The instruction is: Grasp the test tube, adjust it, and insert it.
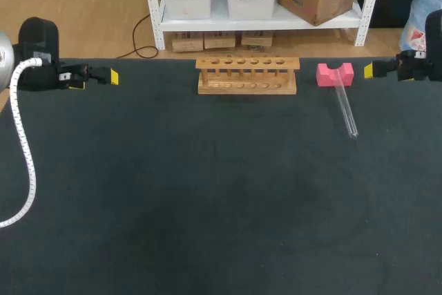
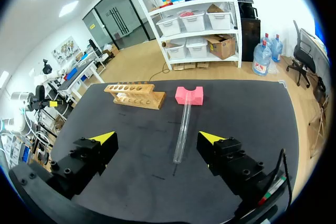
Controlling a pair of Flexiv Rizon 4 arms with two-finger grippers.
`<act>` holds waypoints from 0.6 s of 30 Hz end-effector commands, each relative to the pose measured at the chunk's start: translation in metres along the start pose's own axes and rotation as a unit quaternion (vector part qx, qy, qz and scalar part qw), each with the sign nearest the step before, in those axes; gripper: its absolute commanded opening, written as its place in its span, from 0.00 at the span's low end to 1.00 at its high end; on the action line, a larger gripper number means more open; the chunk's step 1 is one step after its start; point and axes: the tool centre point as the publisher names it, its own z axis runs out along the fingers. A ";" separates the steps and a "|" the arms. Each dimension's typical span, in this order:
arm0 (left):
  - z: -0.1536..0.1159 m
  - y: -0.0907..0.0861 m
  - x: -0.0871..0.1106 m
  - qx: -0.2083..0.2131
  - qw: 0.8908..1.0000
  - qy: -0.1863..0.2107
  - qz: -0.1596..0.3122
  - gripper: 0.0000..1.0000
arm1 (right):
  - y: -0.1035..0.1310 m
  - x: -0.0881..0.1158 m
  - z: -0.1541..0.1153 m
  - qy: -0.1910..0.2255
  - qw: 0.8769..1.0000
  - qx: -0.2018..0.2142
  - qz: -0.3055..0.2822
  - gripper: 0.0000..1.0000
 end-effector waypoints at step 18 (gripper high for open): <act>0.002 -0.003 -0.009 0.014 0.999 -0.001 0.044 1.00 | 0.000 0.000 0.000 0.000 1.000 0.001 0.000 1.00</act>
